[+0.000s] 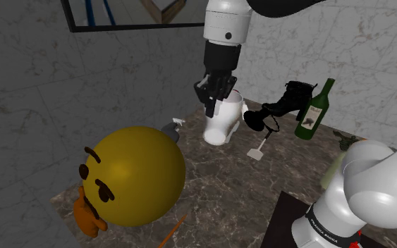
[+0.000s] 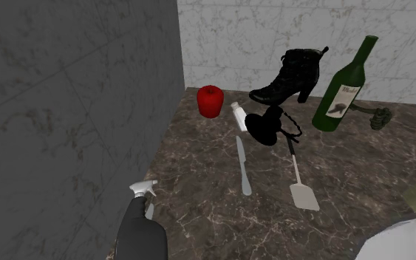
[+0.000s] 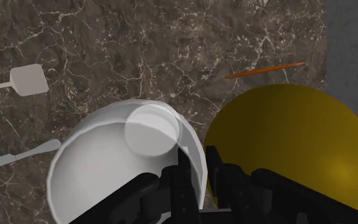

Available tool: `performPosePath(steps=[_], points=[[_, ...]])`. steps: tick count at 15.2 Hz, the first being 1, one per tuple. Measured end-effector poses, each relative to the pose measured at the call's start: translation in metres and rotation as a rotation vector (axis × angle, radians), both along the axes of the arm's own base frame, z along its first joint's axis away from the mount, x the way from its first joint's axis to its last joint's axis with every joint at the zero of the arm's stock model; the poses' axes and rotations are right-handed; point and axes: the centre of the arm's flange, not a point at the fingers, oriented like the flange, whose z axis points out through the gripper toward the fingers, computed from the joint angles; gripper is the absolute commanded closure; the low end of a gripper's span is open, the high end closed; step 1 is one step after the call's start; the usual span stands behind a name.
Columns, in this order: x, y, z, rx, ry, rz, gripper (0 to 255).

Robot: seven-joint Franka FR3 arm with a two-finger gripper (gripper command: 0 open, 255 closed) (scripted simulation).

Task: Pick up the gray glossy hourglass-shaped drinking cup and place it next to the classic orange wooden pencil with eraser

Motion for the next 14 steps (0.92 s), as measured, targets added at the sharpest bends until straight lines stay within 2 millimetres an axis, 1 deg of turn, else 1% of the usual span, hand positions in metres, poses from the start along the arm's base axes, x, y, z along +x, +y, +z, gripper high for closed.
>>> performPosePath(steps=[2, 7, 9, 11, 12, 14], points=[[-0.022, 0.02, 0.002, 0.0, 0.0, 0.0, 255], [-0.061, 0.071, 0.003, 0.0, 0.0, 0.0, 255], [-0.079, 0.093, 0.0, -0.001, 0.0, 0.0, 255], [-0.096, 0.112, 0.0, -0.001, -0.001, 0.0, 255], [-0.103, 0.124, 0.002, 0.0, 0.0, 0.001, 255], [-0.123, 0.143, 0.001, 0.0, -0.001, 0.0, 255]])
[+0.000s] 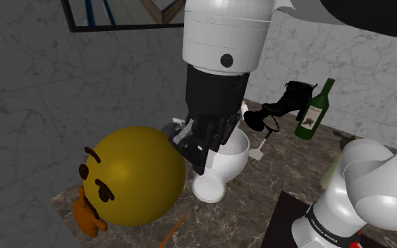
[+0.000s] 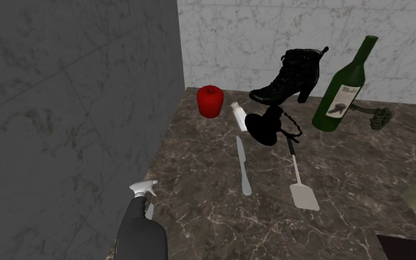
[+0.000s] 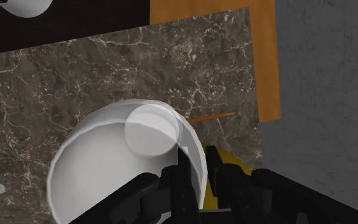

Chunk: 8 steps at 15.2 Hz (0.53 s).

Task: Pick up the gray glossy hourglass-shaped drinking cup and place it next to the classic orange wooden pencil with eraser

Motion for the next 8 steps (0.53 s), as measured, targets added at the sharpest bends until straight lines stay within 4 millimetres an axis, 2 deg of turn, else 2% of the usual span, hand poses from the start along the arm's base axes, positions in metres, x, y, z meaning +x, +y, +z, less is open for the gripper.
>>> performPosePath(steps=[8], points=[[-0.068, 0.084, -0.002, 0.0, 0.0, 0.001, 255]])
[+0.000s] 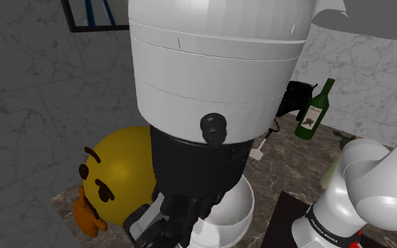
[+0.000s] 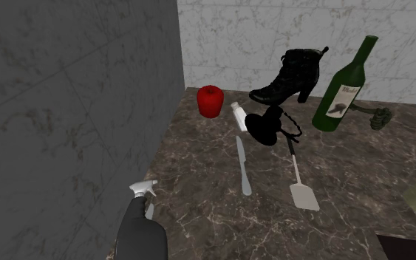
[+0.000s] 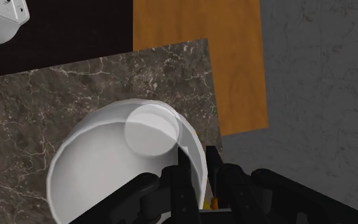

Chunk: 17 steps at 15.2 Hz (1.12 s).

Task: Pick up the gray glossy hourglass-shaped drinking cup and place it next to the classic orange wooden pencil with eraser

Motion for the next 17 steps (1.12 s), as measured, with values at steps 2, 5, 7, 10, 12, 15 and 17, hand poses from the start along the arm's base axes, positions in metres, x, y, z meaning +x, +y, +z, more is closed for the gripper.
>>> performPosePath(steps=[2, 5, 7, 10, 12, 15, 17], points=[[-0.013, 0.013, -0.001, 0.0, 0.001, -0.002, 255], [-0.018, 0.017, -0.014, 0.0, 0.001, -0.002, 255], [-0.018, 0.018, -0.023, 0.0, 0.001, -0.002, 255], [-0.018, 0.018, -0.041, 0.0, 0.001, -0.003, 255], [-0.019, 0.018, -0.051, 0.0, 0.001, -0.003, 255], [-0.018, 0.018, -0.068, 0.0, 0.001, -0.003, 255], [-0.018, 0.017, -0.079, 0.0, 0.001, -0.003, 255]])
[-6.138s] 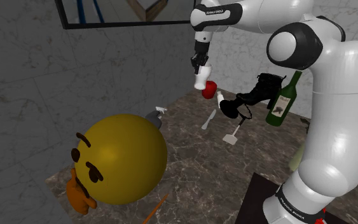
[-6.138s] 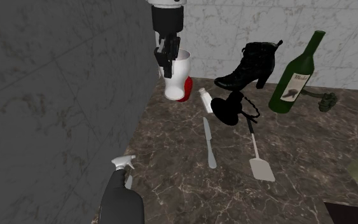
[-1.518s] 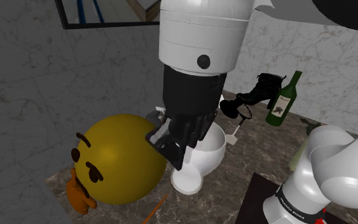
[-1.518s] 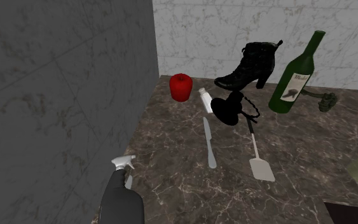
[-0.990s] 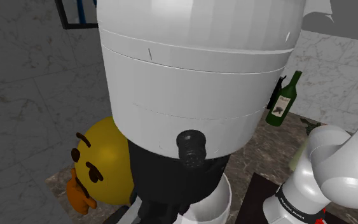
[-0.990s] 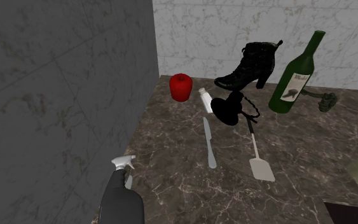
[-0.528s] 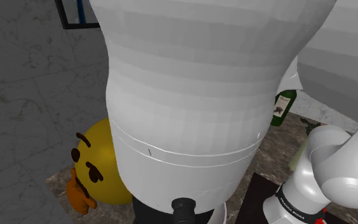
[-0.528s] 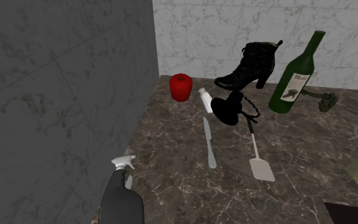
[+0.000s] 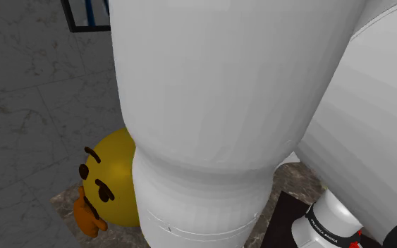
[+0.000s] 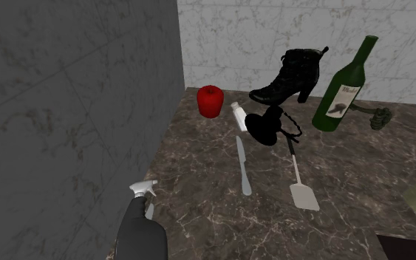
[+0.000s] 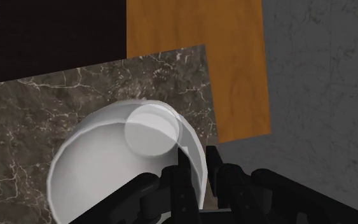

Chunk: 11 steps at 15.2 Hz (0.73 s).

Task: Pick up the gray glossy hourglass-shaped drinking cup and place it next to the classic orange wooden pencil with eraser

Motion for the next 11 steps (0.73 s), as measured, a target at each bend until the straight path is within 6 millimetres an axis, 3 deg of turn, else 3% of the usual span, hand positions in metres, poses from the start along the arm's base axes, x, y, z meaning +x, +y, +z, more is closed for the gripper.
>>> performPosePath(steps=[11], points=[[-0.001, 0.0, -0.057, 0.0, 0.0, 0.0, 255]])
